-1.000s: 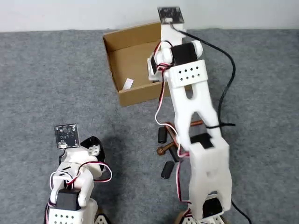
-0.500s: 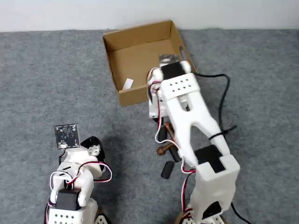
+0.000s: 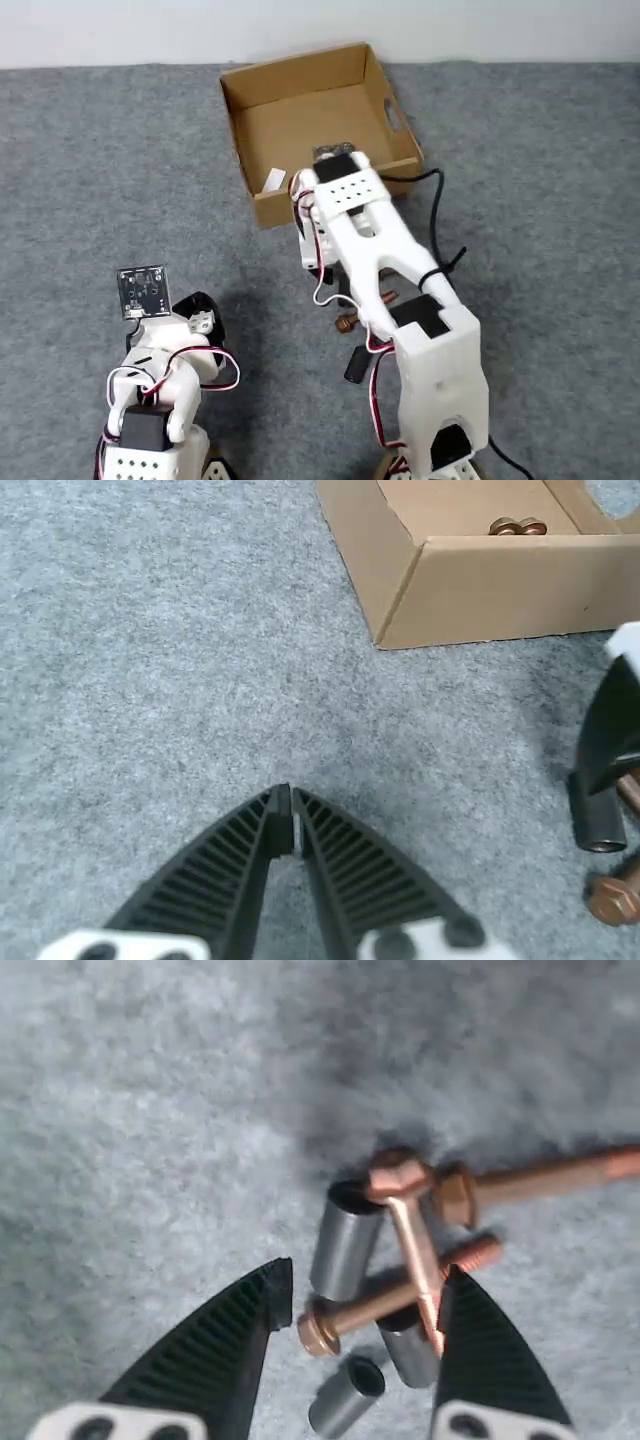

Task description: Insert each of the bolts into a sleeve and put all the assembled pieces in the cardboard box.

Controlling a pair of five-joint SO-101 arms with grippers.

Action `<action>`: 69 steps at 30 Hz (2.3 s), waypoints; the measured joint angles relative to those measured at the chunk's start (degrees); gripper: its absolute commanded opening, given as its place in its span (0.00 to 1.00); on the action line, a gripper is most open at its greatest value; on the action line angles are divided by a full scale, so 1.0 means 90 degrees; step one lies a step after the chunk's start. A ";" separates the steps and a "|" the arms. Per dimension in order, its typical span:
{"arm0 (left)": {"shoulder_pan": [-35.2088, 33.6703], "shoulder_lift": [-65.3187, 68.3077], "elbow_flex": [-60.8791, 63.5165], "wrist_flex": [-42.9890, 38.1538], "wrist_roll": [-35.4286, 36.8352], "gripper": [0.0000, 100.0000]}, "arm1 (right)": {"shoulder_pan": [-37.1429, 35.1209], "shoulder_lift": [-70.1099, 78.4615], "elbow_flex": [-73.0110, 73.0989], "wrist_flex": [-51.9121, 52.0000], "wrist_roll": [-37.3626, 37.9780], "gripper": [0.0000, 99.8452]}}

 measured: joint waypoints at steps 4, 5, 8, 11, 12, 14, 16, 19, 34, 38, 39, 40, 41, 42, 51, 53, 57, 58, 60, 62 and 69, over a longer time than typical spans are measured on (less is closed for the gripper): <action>0.0000 0.0000 0.0000 0.0000 0.0000 0.01 | -0.0244 0.0244 0.0000 -0.0088 0.0000 0.08; 0.0000 0.0000 0.0000 0.0000 0.0000 0.01 | -0.0254 0.0293 -0.0010 -0.0098 0.0000 0.08; 0.0000 0.0000 0.0000 0.0000 0.0000 0.01 | -0.0283 0.0469 -0.0127 -0.0186 -0.0010 0.08; 0.0000 0.0000 0.0000 0.0000 0.0000 0.01 | -0.0322 0.0791 -0.0029 -0.0244 -0.0010 0.08; 0.0000 0.0000 0.0000 0.0000 0.0000 0.01 | -0.0303 0.0899 0.0000 -0.0234 -0.0010 0.08; 0.0000 0.0000 0.0000 0.0000 0.0000 0.01 | -0.0225 0.0977 -0.0020 -0.0225 -0.0010 0.08; 0.0000 0.0000 0.0000 0.0000 0.0000 0.01 | -0.0186 0.1016 -0.0039 -0.0225 -0.0010 0.08; 0.0000 0.0000 0.0000 0.0000 0.0000 0.01 | -0.0176 0.1016 -0.0068 -0.0176 -0.0010 0.08; 0.0000 0.0000 0.0000 0.0000 0.0000 0.01 | -0.0567 0.0234 -0.0400 0.0772 0.0088 0.23; 0.0000 0.0000 0.0000 0.0000 0.0000 0.01 | -0.0557 0.0156 -0.0400 0.0889 0.0098 0.23; 0.0000 0.0000 0.0000 0.0000 0.0000 0.01 | -0.0527 0.0156 -0.0400 0.0889 0.0117 0.23; 0.0000 0.0000 0.0000 0.0000 0.0000 0.01 | -0.0469 0.0156 -0.0400 0.0889 0.0117 0.23; 0.0000 0.0000 0.0000 0.0000 0.0000 0.01 | -0.0410 0.0156 -0.0400 0.0889 0.0117 0.23; 0.0000 0.0000 0.0000 0.0000 0.0000 0.01 | -0.0342 0.0156 -0.0400 0.0869 0.0117 0.23; 0.0000 0.0000 0.0000 0.0000 0.0000 0.01 | -0.0098 0.0830 -0.0459 0.0498 0.0107 0.23; 0.0000 0.0000 0.0000 0.0000 0.0000 0.01 | -0.0068 0.1016 -0.0488 0.0322 0.0107 0.23; 0.0000 0.0000 0.0000 0.0000 0.0000 0.01 | -0.0088 0.1280 -0.0488 0.0029 0.0107 0.23; 0.0000 0.0000 0.0000 0.0000 0.0000 0.01 | -0.0088 0.1280 -0.0488 0.0010 0.0107 0.23; 0.0000 0.0000 0.0000 0.0000 0.0000 0.01 | -0.0088 0.1280 -0.0488 0.0010 0.0107 0.23; 0.0000 0.0000 0.0000 0.0000 0.0000 0.01 | -0.0088 0.1289 -0.0488 0.0010 0.0107 0.23; 0.0000 0.0000 0.0000 0.0000 0.0000 0.01 | -0.0088 0.1338 -0.0869 0.0400 0.0127 0.23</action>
